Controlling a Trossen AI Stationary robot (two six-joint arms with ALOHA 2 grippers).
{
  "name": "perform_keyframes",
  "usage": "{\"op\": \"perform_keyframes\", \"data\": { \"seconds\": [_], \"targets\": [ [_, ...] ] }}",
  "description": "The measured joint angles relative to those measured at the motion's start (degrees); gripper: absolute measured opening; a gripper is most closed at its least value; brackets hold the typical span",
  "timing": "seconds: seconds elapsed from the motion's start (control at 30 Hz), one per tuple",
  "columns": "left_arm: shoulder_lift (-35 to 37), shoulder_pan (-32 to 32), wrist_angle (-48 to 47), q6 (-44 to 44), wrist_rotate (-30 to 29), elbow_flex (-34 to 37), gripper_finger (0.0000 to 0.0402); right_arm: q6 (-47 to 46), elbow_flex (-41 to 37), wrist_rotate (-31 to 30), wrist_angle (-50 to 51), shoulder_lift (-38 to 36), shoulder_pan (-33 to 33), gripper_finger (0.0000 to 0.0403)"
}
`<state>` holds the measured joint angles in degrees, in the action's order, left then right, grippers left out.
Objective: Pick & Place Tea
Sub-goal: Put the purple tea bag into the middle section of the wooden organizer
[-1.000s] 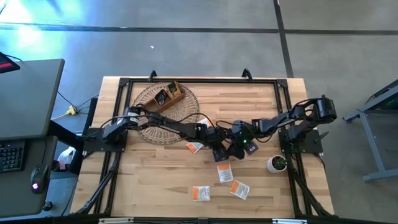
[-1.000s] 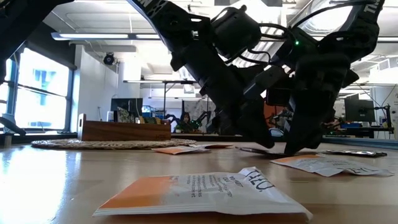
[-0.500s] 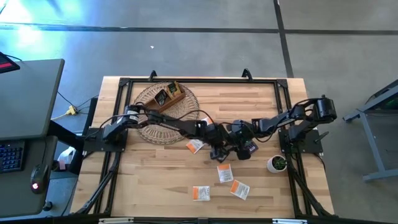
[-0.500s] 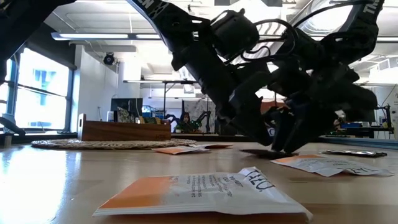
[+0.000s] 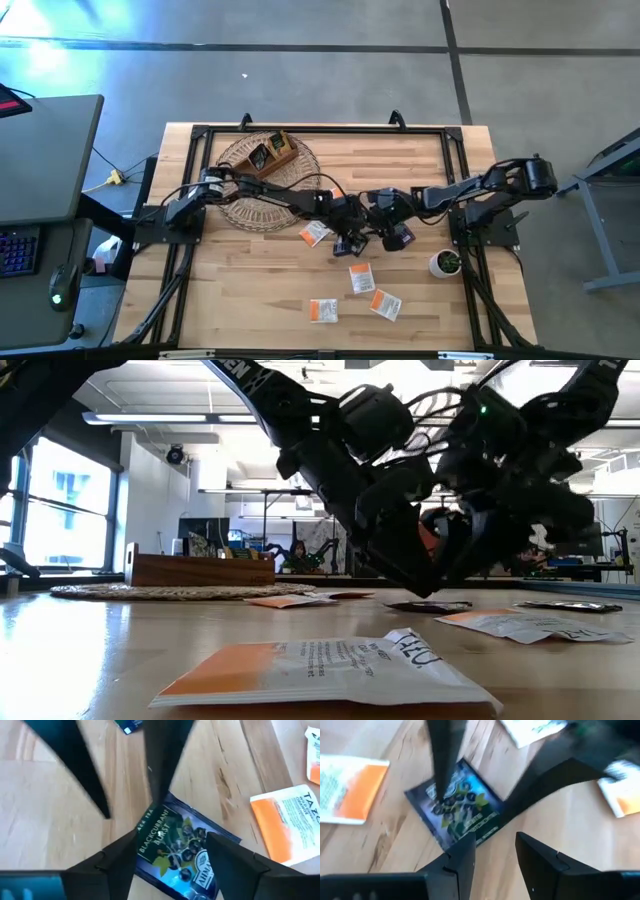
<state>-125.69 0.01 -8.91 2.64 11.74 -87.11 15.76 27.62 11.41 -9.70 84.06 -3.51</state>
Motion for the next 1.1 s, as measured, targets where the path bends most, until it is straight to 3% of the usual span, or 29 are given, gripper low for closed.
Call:
{"op": "perform_keyframes", "data": {
  "seconds": [0.2, 0.37, 0.53, 0.77, 0.93, 1.1],
  "targets": [
    [0.0, -0.08, -0.32, -3.23, -6.07, 0.0, 0.0245, -1.6, 0.02, 1.04, 2.55, -6.21, 0.51, 0.0138],
    [0.0, 0.0, -1.18, -5.68, -8.73, 0.0, 0.0246, -6.9, 0.07, 5.77, 6.3, -10.03, 0.66, 0.0138],
    [-0.02, -0.52, -3.24, -5.6, -6.99, 0.0, 0.0246, -7.93, 0.07, 5.5, 7.71, -10.59, 0.67, 0.0138],
    [-1.88, -1.25, -2.41, -5.17, -8.92, -0.29, 0.024, -7.82, 0.07, 5.48, 7.38, -10.59, 0.65, 0.0138],
    [-5.64, -1.08, -0.74, -4.05, -8.29, -0.44, 0.0187, -7.8, 0.07, 5.48, 7.29, -10.6, 0.64, 0.0138],
    [-7.16, -0.78, 0.51, -0.52, -9.09, -0.5, 0.0095, -7.82, 0.07, 5.17, 7.11, -10.59, 0.64, 0.0138]
  ]
}}
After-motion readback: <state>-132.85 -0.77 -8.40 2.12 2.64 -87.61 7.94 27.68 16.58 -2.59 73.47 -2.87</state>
